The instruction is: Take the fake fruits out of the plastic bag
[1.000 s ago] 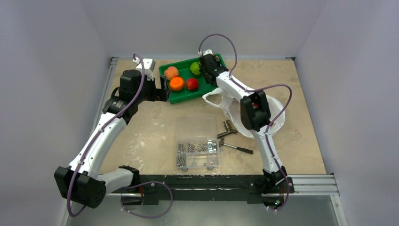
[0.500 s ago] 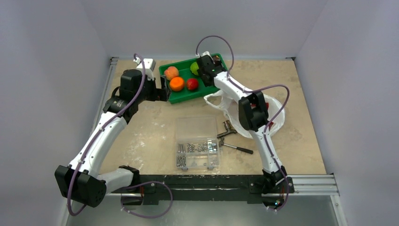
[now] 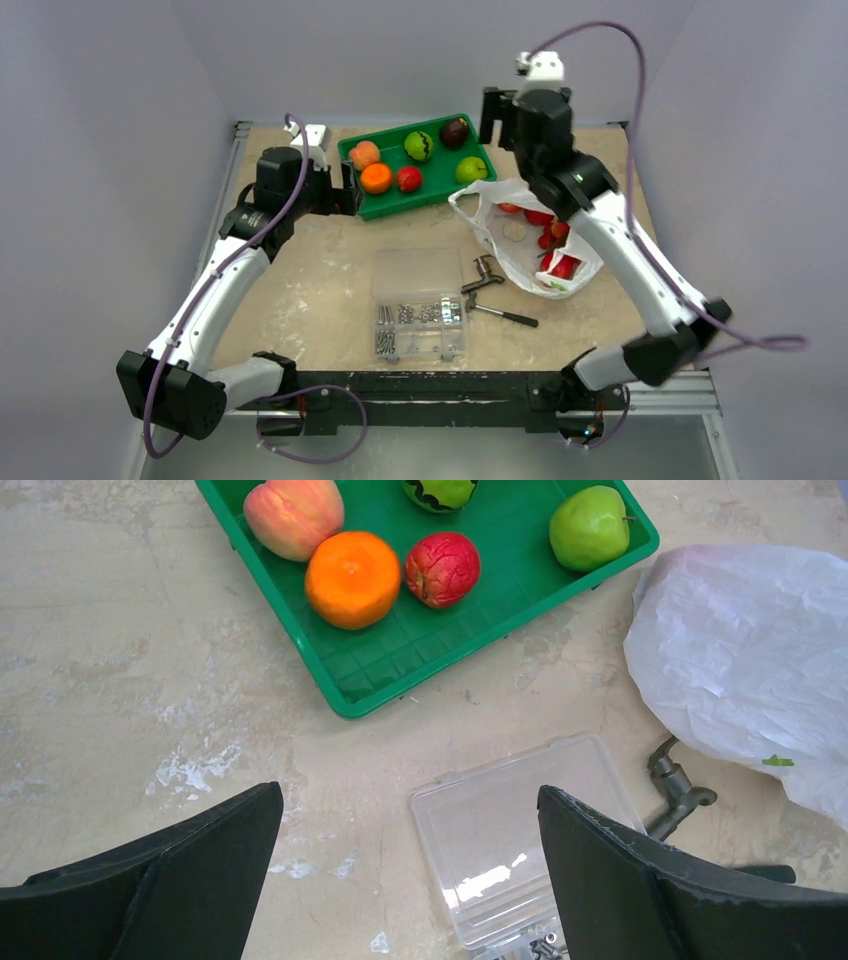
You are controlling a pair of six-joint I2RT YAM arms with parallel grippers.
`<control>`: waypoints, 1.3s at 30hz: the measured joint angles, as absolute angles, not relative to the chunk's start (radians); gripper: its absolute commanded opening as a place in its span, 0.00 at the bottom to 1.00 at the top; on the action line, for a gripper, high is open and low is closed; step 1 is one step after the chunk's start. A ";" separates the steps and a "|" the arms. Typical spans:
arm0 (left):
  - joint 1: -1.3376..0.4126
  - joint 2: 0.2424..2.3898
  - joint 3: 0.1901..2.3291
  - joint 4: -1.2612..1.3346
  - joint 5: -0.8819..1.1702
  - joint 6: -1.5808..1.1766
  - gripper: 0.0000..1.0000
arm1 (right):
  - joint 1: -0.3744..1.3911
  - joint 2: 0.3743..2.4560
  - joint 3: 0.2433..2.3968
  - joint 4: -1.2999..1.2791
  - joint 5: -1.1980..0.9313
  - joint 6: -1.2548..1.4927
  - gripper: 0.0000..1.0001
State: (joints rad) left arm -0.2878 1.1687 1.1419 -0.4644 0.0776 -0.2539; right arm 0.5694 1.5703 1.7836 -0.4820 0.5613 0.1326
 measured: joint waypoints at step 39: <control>-0.287 1.188 1.148 -0.469 0.127 -0.278 1.00 | 0.445 1.361 0.645 0.106 0.693 0.814 0.64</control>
